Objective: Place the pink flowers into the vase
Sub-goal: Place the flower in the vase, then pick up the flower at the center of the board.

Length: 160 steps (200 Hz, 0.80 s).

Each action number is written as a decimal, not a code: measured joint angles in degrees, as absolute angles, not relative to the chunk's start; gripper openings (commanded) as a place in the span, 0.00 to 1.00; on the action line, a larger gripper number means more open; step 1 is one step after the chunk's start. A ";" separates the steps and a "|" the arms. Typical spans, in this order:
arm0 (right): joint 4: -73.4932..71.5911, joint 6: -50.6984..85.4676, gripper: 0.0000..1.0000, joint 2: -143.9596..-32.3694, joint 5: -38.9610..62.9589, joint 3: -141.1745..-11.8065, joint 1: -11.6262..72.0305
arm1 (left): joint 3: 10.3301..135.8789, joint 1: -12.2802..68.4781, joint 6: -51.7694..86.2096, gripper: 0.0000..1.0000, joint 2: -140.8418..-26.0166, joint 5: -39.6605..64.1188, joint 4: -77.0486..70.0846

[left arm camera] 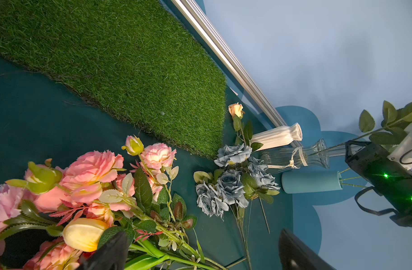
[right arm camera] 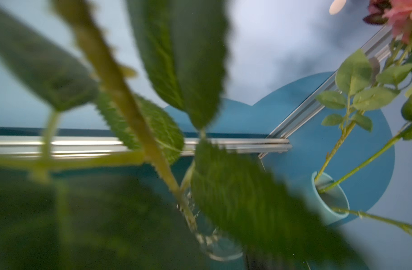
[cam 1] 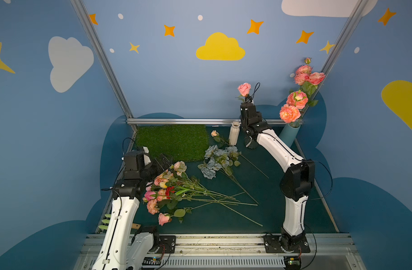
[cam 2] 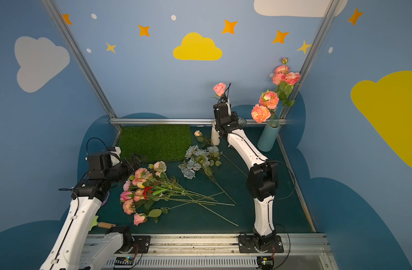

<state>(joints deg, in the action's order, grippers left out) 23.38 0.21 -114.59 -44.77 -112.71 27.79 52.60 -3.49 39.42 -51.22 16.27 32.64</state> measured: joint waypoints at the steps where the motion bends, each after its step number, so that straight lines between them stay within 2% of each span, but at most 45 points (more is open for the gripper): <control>1: 23.97 0.43 0.60 -114.39 -44.77 -112.71 27.90 | 52.62 -3.49 39.42 1.00 -51.22 16.29 32.67; 42: 42.48 10.46 0.62 -109.08 -43.33 -114.41 30.22 | 55.53 -3.49 39.42 1.00 -51.18 16.51 33.61; 78: 50.68 14.41 0.59 -105.67 -41.15 -110.93 33.21 | 56.77 -3.49 39.40 1.00 -50.06 15.92 35.40; 108: 54.22 15.07 0.49 -103.39 -34.65 -106.80 37.50 | 57.82 -3.49 39.22 1.00 -49.98 15.29 37.47; 139: 54.78 11.88 0.34 -99.46 -20.27 -100.60 45.23 | 58.08 -3.49 39.00 1.00 -49.32 15.16 38.54; 160: 53.06 8.71 0.31 -96.25 -12.58 -93.65 52.01 | 58.26 -3.49 38.94 1.00 -48.29 14.74 39.35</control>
<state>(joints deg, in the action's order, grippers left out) 53.06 8.71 -96.25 -12.58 -93.65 52.01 58.26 -3.49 38.94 -48.29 14.74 39.35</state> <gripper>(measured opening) 0.321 0.998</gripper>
